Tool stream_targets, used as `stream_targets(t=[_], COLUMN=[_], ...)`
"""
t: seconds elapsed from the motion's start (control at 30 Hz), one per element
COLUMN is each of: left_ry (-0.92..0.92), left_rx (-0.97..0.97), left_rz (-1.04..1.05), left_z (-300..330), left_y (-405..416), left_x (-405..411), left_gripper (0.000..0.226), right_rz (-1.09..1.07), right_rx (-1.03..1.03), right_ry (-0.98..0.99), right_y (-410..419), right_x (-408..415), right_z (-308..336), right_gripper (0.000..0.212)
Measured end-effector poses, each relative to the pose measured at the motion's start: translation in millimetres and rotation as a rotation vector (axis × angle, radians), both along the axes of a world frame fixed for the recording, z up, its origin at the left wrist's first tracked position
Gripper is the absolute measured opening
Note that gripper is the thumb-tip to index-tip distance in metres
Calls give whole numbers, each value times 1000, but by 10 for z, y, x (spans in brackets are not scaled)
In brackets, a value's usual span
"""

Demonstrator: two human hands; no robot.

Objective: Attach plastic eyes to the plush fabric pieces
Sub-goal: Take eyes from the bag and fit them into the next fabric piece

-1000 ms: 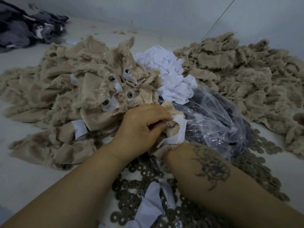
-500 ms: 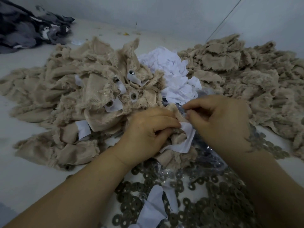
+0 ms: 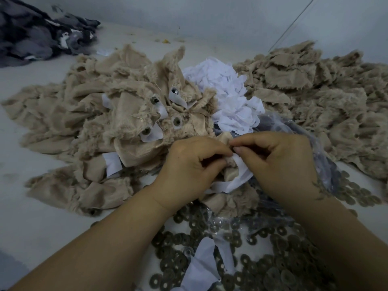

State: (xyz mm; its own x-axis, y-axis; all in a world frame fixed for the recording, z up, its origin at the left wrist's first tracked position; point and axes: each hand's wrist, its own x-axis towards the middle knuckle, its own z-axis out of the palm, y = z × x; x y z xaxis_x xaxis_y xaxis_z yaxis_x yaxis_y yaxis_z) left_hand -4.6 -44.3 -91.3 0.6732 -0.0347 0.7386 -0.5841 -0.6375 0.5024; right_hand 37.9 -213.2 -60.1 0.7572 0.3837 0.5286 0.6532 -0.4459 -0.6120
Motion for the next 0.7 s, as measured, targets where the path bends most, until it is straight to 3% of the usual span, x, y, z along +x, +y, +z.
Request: stream_targets(t=[0.3, 0.7], left_ry=[158, 106], left_rx=[-184, 129], left_rz=[48, 92], left_z=[13, -64], left_y=[-8, -24], left_x=[-14, 40], left_gripper=[22, 11], right_rz=[110, 54], right_rx=[8, 44], right_ry=[41, 68], right_y=[-1, 26], right_x=[-23, 1], right_z=[20, -58], right_gripper=[20, 27])
